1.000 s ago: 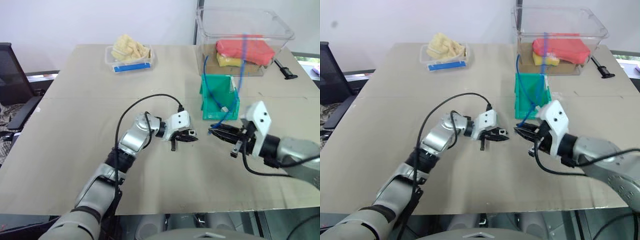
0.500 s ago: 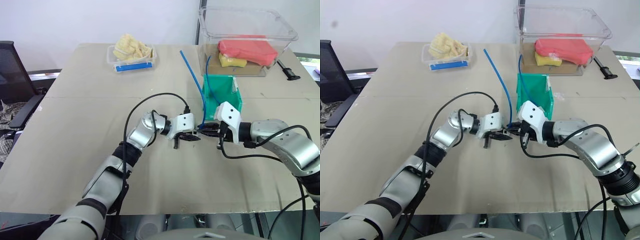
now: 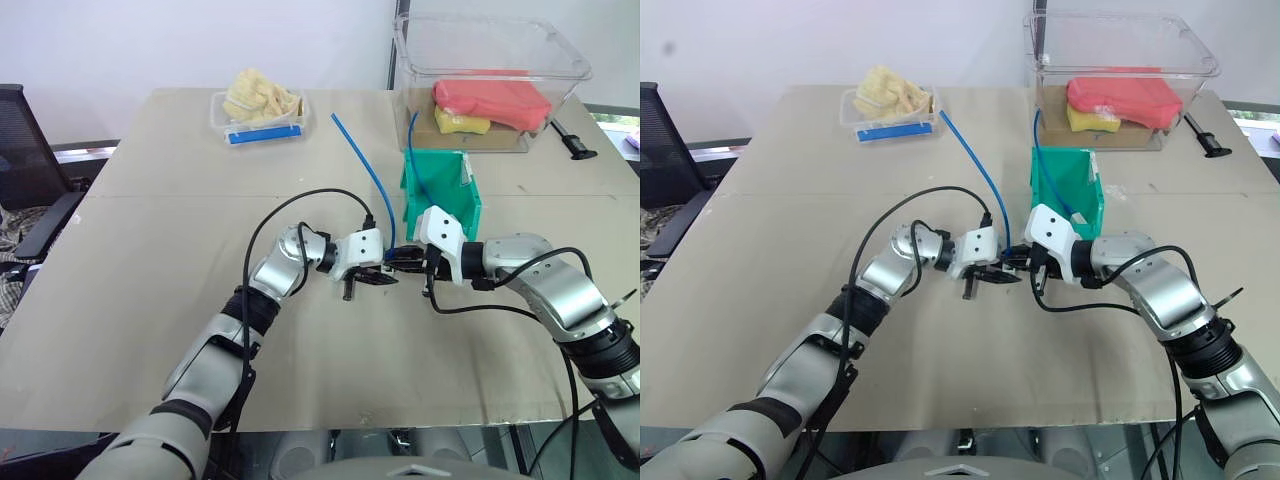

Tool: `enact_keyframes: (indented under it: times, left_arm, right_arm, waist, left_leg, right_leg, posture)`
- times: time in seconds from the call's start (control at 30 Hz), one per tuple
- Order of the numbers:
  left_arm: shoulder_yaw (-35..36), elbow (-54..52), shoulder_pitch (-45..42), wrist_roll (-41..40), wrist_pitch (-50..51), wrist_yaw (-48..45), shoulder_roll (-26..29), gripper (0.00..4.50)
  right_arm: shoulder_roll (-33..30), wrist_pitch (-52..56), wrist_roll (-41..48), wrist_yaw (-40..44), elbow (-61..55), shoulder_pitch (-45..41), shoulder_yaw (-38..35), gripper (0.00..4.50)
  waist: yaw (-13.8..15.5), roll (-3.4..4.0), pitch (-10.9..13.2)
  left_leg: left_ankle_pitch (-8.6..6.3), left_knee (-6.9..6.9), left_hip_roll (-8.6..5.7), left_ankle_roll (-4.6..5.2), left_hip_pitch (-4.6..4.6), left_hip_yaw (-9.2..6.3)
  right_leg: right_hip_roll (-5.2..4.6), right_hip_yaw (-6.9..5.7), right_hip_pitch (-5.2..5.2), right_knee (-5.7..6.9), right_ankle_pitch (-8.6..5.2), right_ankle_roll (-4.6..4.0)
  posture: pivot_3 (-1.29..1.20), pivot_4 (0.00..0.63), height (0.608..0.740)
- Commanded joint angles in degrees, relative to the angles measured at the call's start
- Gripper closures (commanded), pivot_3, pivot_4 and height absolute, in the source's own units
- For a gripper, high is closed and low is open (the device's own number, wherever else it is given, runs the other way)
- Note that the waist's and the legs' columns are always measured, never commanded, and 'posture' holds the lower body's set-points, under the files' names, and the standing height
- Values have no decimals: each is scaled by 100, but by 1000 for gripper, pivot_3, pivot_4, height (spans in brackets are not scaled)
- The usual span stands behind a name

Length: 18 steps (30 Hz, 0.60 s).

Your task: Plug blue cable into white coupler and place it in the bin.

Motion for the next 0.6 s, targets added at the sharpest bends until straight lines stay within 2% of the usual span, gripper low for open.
enact_keyframes:
  times: [0.03,0.37,0.6]
  left_arm:
    - [-91,135,15,75,-42,-148,-7,4109]
    - [-58,142,16,74,-59,-174,-5,4109]
    - [-47,139,-5,74,-55,-166,-19,4109]
  right_arm:
    - [-13,-72,-354,266,240,98,286,4500]
    - [-48,-345,-665,792,912,-172,219,4500]
    - [23,9,-574,1368,1136,-539,330,4500]
  waist:
    - [-2,0,-5]
    - [-39,0,-13]
    - [-49,0,-19]
  left_leg:
    - [0,0,0,0,2,0]
    - [0,0,3,0,26,0]
    - [0,0,2,0,28,0]
  right_leg:
    - [0,0,1,2,0,0]
    - [1,0,22,6,0,0]
    - [1,1,24,6,0,0]
  posture:
    - [0,150,740]
    - [0,150,740]
    - [0,150,740]
